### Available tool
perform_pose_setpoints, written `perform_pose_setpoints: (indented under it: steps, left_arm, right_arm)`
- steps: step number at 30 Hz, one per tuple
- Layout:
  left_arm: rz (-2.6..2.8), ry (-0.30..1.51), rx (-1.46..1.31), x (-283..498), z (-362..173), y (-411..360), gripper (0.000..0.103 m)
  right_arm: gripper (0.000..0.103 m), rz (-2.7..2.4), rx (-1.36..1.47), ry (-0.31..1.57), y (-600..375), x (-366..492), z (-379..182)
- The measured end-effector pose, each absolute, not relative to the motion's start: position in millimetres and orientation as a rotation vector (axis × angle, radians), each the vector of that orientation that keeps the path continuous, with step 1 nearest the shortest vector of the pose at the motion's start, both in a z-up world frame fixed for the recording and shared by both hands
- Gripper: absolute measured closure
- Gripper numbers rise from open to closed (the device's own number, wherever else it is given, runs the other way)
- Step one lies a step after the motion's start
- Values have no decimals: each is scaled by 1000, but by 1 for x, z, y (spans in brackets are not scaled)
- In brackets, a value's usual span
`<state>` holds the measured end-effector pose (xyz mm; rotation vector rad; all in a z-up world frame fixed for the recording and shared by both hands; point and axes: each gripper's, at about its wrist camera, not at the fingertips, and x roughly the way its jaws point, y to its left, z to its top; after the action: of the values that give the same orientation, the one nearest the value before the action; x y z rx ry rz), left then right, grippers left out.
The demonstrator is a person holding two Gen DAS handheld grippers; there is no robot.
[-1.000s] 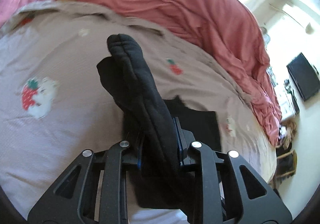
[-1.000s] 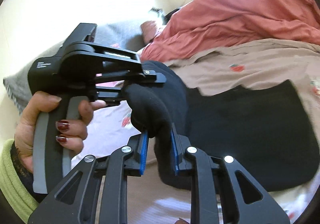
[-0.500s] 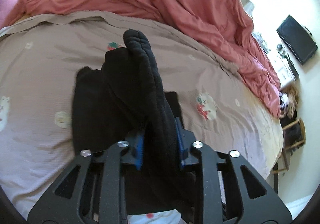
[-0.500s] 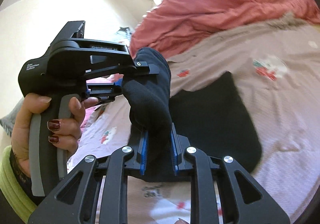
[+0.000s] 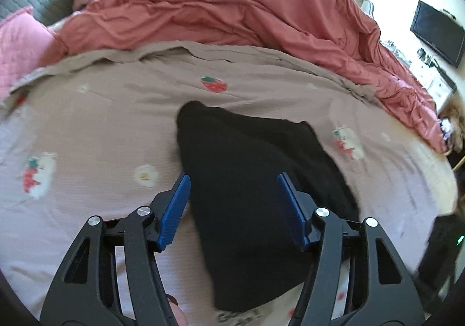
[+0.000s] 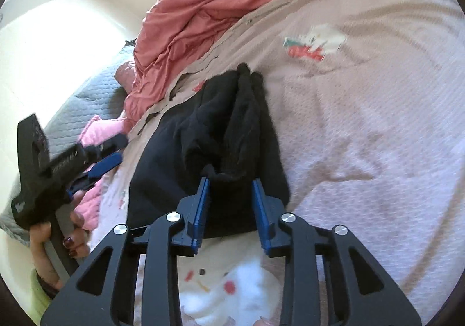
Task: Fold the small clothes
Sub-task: 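Lift the black shirt edge with both tools and fold it over in half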
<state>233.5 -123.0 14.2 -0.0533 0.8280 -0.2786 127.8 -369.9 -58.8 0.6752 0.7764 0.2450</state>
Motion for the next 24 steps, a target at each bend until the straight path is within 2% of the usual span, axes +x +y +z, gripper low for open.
perform_pose_setpoints:
  steps: [6,9,13,24]
  left_arm:
    - [-267,803,-16,223,15,-112,49]
    - [-265,808,-31,222,13,-105,46]
    - [-248,809,-31,220,9,-97,42]
    - [-224,797,-23,217,-3,-79,41]
  right_arm:
    - [62,190,577,745,-379,119,-41]
    - [58,184,521,725,-377,119,-31]
    - [57,195,458,710,-370,119,-20]
    - [57,229,327,702,-340,124,-3]
